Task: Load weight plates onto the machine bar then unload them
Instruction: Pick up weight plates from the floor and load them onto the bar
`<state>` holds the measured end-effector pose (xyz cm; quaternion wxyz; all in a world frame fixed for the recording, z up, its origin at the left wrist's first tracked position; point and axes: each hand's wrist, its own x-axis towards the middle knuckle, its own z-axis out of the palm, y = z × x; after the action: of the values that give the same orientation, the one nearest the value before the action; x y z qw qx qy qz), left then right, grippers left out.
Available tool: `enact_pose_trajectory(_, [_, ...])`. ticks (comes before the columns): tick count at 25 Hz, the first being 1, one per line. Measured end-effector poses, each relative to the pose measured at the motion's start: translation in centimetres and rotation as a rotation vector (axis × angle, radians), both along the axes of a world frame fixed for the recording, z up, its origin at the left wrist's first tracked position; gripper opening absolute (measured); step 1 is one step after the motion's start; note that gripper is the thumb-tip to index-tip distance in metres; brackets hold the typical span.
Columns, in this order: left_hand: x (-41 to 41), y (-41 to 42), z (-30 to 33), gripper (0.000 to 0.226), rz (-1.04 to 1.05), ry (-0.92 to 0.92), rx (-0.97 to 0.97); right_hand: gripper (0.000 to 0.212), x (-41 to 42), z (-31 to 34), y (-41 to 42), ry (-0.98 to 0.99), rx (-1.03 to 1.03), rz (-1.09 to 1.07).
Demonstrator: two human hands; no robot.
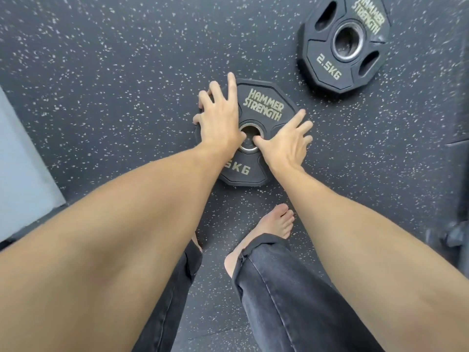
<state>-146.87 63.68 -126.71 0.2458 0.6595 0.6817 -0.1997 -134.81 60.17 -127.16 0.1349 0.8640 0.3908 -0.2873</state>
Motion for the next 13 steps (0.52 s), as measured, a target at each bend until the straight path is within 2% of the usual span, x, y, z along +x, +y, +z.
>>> enact_pose_trajectory(6, [-0.8, -0.8, 6.3, 0.128, 0.028, 0.037, 0.040, 0.117, -0.3, 5.6, -1.2, -0.007, 0.084, -0.015])
enact_pose_trajectory(10, [-1.2, 0.1, 15.3, 0.124, 0.057, 0.051, 0.049, 0.119, -0.6, 14.4, -0.3, 0.028, 0.101, -0.027])
enact_pose_trajectory(13, [-0.8, 1.8, 25.0, 0.124, 0.071, -0.009, 0.089, 0.120, -0.1, 24.3, 1.5, 0.032, 0.197, -0.024])
